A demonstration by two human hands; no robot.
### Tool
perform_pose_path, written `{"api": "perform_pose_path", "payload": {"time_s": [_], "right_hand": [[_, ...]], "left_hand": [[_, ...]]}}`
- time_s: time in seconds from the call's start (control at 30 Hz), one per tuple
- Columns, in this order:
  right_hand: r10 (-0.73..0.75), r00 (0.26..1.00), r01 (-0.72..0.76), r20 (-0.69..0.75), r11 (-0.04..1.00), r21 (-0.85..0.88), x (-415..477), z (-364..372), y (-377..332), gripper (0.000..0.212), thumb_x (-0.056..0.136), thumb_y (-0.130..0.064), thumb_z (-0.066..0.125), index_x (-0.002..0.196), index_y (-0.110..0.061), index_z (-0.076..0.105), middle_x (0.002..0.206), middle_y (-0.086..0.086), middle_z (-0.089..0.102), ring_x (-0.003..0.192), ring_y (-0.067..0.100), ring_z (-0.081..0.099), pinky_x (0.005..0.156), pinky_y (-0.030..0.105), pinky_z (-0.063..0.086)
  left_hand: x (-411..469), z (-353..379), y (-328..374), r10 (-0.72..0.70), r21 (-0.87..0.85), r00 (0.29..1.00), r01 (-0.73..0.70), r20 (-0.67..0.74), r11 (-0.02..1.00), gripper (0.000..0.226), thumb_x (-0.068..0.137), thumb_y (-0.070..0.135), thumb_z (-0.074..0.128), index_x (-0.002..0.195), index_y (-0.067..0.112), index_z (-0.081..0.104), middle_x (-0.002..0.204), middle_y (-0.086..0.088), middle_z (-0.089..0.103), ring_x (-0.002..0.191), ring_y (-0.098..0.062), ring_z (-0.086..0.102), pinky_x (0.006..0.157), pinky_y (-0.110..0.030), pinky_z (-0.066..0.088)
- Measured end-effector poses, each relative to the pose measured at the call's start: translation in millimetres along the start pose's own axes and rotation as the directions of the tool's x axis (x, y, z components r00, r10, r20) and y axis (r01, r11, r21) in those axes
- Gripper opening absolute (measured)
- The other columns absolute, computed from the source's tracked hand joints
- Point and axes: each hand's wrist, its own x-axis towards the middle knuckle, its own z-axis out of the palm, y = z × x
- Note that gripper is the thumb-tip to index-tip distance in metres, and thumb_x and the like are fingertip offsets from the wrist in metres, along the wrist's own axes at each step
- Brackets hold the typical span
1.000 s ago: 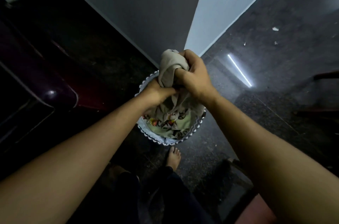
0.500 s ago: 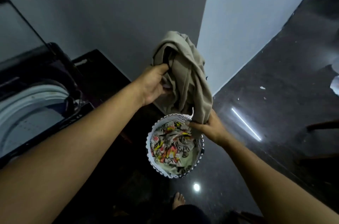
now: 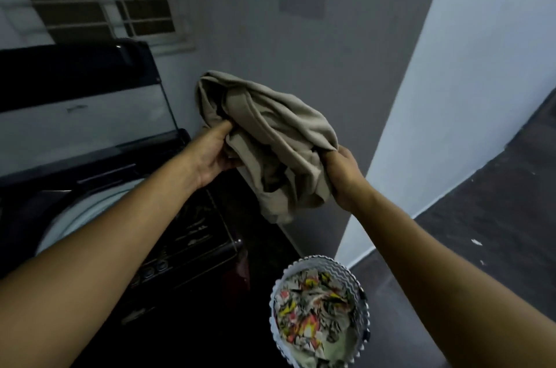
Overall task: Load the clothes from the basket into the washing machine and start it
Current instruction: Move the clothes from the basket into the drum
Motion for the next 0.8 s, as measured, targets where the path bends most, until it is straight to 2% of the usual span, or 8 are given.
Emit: {"api": "perform_pose_path", "payload": {"time_s": [0.07, 0.13, 0.3, 0.4, 0.5, 0.57, 0.7, 0.8], "right_hand": [[-0.007, 0.999, 0.009, 0.048, 0.999, -0.046, 6.2, 29.3, -11.7, 0.026, 0.1, -0.009, 0.047, 0.108, -0.008, 0.071, 0.106, 0.016, 0.076, 0.101, 0.03, 0.072, 0.09, 0.049, 0.058], [-0.012, 0.995, 0.022, 0.099, 0.995, -0.096, 13.0, 64.4, -21.8, 0.026, 0.098, -0.004, 0.046, 0.106, -0.004, 0.071, 0.106, 0.021, 0.074, 0.092, 0.029, 0.07, 0.087, 0.051, 0.058], [-0.031, 0.977, 0.074, 0.211, 0.977, -0.2, 33.1, 156.9, -27.6, 0.023, 0.093, 0.002, 0.047, 0.099, -0.003, 0.069, 0.093, 0.015, 0.074, 0.083, 0.027, 0.072, 0.063, 0.033, 0.058], [-0.034, 0.962, 0.099, 0.27, 0.968, -0.231, 42.8, 213.2, -18.1, 0.022, 0.091, 0.005, 0.05, 0.094, -0.008, 0.067, 0.082, 0.005, 0.072, 0.07, 0.013, 0.07, 0.055, 0.025, 0.057], [0.006, 0.95, 0.072, 0.312, 0.969, -0.238, 50.9, 266.3, 1.7, 0.024, 0.091, 0.008, 0.051, 0.085, -0.011, 0.064, 0.071, 0.002, 0.066, 0.054, 0.007, 0.064, 0.047, 0.023, 0.05], [0.038, 0.942, 0.052, 0.334, 0.966, -0.255, 59.1, 293.6, 21.3, 0.026, 0.091, 0.008, 0.052, 0.08, -0.012, 0.064, 0.065, 0.003, 0.062, 0.05, 0.012, 0.058, 0.047, 0.025, 0.044], [0.172, 0.907, -0.056, 0.384, 0.954, -0.294, 75.2, 336.5, 69.5, 0.016, 0.093, 0.004, 0.058, 0.096, -0.008, 0.068, 0.067, 0.004, 0.062, 0.053, 0.013, 0.055, 0.049, 0.023, 0.045], [0.263, 0.89, -0.122, 0.373, 0.925, -0.359, 84.6, 355.6, 109.2, 0.019, 0.095, 0.001, 0.056, 0.107, -0.007, 0.069, 0.082, 0.007, 0.067, 0.075, 0.025, 0.064, 0.061, 0.031, 0.051]], "left_hand": [[-3.8, -34.4, 8.3, 0.032, 0.003, 0.997, -0.031, -0.067, 1.0, 0.036, 0.096, 0.031, 0.063, 0.128, 0.016, 0.066, 0.116, -0.009, 0.074, 0.108, -0.027, 0.069, 0.089, -0.043, 0.058], [-8.8, -74.0, 14.6, 0.046, 0.017, 0.99, -0.044, -0.132, 0.999, 0.038, 0.094, 0.032, 0.066, 0.129, 0.016, 0.067, 0.118, -0.009, 0.074, 0.11, -0.028, 0.069, 0.092, -0.045, 0.057], [-18.1, -171.9, 14.7, 0.01, 0.023, 0.959, -0.004, -0.284, 1.0, 0.026, 0.096, 0.019, 0.064, 0.121, 0.013, 0.069, 0.114, -0.013, 0.074, 0.106, -0.032, 0.07, 0.091, -0.051, 0.057], [-25.0, -222.3, 9.0, -0.039, 0.033, 0.93, 0.055, -0.364, 0.998, 0.027, 0.093, 0.009, 0.064, 0.119, 0.01, 0.068, 0.111, -0.015, 0.074, 0.107, -0.032, 0.07, 0.097, -0.05, 0.055], [-29.1, -267.8, -4.8, -0.089, 0.078, 0.912, 0.131, -0.401, 0.988, 0.025, 0.09, -0.002, 0.062, 0.113, 0.008, 0.068, 0.111, -0.019, 0.072, 0.108, -0.035, 0.067, 0.1, -0.05, 0.053], [-29.0, -294.1, -17.9, -0.12, 0.125, 0.902, 0.187, -0.415, 0.974, 0.023, 0.09, -0.007, 0.06, 0.103, 0.01, 0.069, 0.113, -0.021, 0.071, 0.107, -0.035, 0.067, 0.099, -0.049, 0.053], [-20.0, -346.8, -48.7, -0.213, 0.252, 0.908, 0.314, -0.36, 0.915, 0.028, 0.084, -0.001, 0.068, 0.102, 0.019, 0.073, 0.104, -0.008, 0.076, 0.104, -0.028, 0.07, 0.094, -0.046, 0.056], [-8.1, -368.8, -72.9, -0.273, 0.351, 0.916, 0.369, -0.294, 0.861, 0.035, 0.086, 0.014, 0.07, 0.117, 0.029, 0.069, 0.11, 0.003, 0.074, 0.104, -0.019, 0.068, 0.086, -0.04, 0.058]]}}
